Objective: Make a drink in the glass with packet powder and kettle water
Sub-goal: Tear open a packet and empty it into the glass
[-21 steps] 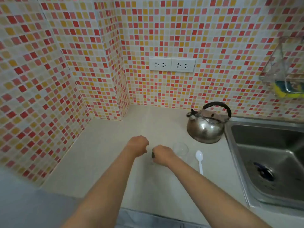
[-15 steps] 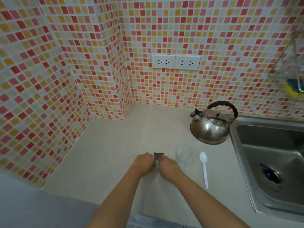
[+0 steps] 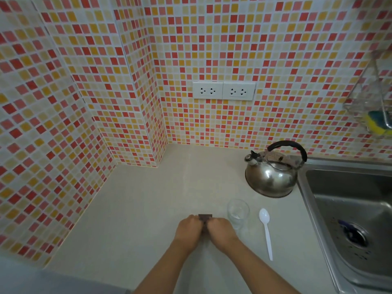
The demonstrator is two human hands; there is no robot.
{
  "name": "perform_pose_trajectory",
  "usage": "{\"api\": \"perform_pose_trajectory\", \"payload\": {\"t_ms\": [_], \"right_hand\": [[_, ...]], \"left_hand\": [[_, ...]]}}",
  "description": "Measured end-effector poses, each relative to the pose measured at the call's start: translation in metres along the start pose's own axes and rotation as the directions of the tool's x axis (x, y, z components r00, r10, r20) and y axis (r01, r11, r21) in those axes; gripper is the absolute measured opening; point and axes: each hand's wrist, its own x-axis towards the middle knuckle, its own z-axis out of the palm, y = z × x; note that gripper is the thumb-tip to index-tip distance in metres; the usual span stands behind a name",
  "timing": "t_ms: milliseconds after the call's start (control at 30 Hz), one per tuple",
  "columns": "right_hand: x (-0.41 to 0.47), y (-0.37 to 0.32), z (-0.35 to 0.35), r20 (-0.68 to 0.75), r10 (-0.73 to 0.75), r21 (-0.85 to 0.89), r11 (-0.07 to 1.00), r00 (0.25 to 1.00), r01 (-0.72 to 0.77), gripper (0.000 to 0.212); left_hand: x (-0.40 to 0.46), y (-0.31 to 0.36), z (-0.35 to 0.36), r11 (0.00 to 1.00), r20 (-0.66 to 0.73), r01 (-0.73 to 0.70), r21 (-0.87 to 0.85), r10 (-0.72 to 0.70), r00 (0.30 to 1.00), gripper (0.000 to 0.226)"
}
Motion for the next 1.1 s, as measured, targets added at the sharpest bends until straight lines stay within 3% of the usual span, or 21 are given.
{"api": "perform_pose_trajectory", "payload": {"t_ms": [300, 533, 833, 933, 1000, 1100], "right_hand": [[-0.005, -0.017, -0.047, -0.093, 0.136, 0.327, 0.94, 0.986, -0.099, 0.027], [-0.03, 0.01, -0.102, -0.198, 0.181, 0.474, 0.878, 0.963, -0.068, 0.032], [-0.069, 0.064, -0.141, -0.134, 0.243, 0.508, 0.849, 0.961, -0.144, 0.029], [-0.076, 0.075, -0.137, -0.126, 0.289, 0.574, 0.801, 0.949, -0.168, 0.024], [-0.078, 0.079, -0.128, -0.188, 0.393, 0.603, 0.77, 0.9, -0.21, 0.027], [-0.084, 0.077, -0.116, -0.291, 0.592, 0.672, 0.686, 0.752, -0.28, 0.022]], "left_hand": [[0.0, -0.008, -0.052, 0.999, -0.078, -0.033, 0.015, 0.034, 0.996, 0.028], [-0.006, 0.007, -0.102, 0.966, -0.195, -0.056, -0.253, 0.005, 0.981, 0.027], [0.002, 0.067, -0.129, 0.87, -0.007, -0.086, -0.485, 0.094, 0.996, 0.016], [0.006, 0.083, -0.128, 0.811, 0.059, -0.029, -0.584, 0.078, 0.995, 0.015], [0.007, 0.089, -0.126, 0.754, 0.119, 0.044, -0.656, 0.045, 0.992, 0.012], [0.009, 0.093, -0.122, 0.699, 0.152, 0.115, -0.706, -0.01, 0.988, 0.012]]}}
